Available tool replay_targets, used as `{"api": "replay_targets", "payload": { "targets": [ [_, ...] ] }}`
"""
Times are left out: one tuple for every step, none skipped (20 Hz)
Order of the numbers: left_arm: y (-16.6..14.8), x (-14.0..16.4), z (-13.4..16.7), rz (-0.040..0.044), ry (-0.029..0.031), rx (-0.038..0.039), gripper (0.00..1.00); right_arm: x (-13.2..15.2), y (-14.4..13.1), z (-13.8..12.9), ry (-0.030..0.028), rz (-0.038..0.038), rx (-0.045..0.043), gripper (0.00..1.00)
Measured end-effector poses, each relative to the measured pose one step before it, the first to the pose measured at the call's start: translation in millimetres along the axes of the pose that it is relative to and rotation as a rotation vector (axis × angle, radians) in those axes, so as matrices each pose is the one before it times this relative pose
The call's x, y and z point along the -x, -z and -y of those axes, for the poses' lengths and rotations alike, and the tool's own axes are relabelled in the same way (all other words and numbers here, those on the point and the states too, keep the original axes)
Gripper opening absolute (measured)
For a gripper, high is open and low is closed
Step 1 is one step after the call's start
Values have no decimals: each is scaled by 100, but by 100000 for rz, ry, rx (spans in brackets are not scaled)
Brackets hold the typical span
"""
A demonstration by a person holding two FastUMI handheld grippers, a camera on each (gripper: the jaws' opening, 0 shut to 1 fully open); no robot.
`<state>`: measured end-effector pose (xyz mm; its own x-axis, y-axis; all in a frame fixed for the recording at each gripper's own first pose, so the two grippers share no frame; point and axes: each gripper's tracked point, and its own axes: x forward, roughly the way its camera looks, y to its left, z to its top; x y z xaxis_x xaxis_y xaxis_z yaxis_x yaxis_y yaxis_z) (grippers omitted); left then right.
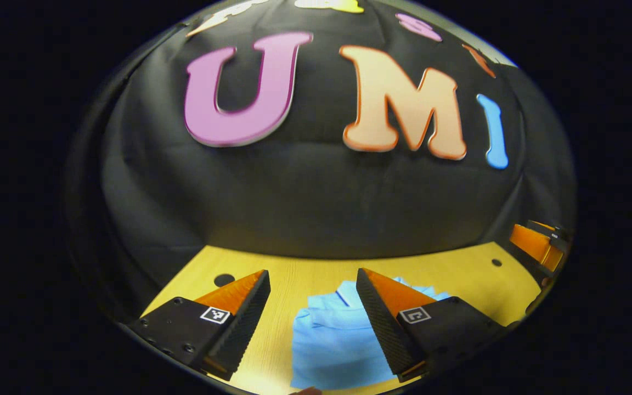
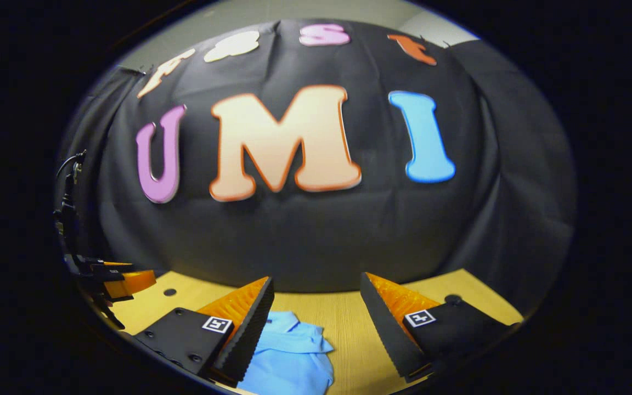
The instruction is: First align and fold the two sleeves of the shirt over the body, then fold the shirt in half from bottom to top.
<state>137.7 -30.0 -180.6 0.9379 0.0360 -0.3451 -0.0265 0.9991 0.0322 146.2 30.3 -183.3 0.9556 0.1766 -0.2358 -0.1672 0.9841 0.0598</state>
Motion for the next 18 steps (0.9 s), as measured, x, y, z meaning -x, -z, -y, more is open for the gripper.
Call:
{"api": "replay_targets", "payload": {
  "targets": [
    [-1867, 1809, 796, 4141, 418, 259, 95, 2017, -2315, -113, -1083, 4508, 879, 98],
    [-1961, 1755, 794, 4416, 951, -752, 95, 1854, -1919, -266, -1251, 3065, 442, 98],
    [-1427, 1710, 484, 3546, 353, -1611, 95, 1750, -1604, -325, -820, 2549, 229, 98],
    [-1567, 1466, 415, 3585, 190, -2002, 95, 1718, -1269, -222, -467, 2105, 484, 98],
    [-1645, 1900, 458, 2816, 1161, -1555, 95, 1449, -1118, -328, -72, 2460, 210, 95],
    [-1084, 1375, 193, 2210, 866, -989, 95, 1567, -869, -435, 41, 795, -334, 98],
    [-414, 1167, 542, 2013, 1643, -906, 94, 1679, -558, -649, -140, 464, -916, 97],
    [-787, 1782, 259, 1715, 737, -351, 94, 1599, -581, -536, 151, 539, -748, 95],
    [-1002, 1772, 155, 2442, 1216, -450, 94, 1533, -569, -411, 616, 1082, -170, 98],
    [-754, 1455, 158, 1445, 858, -129, 95, 1557, -467, -372, 632, 222, 235, 97],
    [-745, 1703, 360, 983, 1327, 734, 94, 1658, -474, -674, -485, 702, 556, 97],
    [-499, 1131, 268, 368, 1745, 2186, 94, 1263, -504, -425, 391, 504, 937, 97],
    [-616, 1421, 198, 627, 1371, 2636, 94, 1303, -357, -206, 827, 142, 433, 97],
    [-511, 1047, 223, 482, 668, 2410, 95, 1273, -348, -368, 393, -306, -256, 98],
    [-436, 1228, -29, 706, 107, 1386, 95, 1243, -423, -517, -220, 367, -675, 96],
    [-502, 864, -254, 990, -320, -123, 94, 926, -573, -366, -50, 881, -163, 96],
    [-390, 682, -346, 283, -462, -760, 94, 707, -787, -228, 90, 942, 142, 96],
    [-386, 647, -100, 1011, 180, -1160, 94, 709, -598, -409, -558, 1063, 174, 98]
  ]
}}
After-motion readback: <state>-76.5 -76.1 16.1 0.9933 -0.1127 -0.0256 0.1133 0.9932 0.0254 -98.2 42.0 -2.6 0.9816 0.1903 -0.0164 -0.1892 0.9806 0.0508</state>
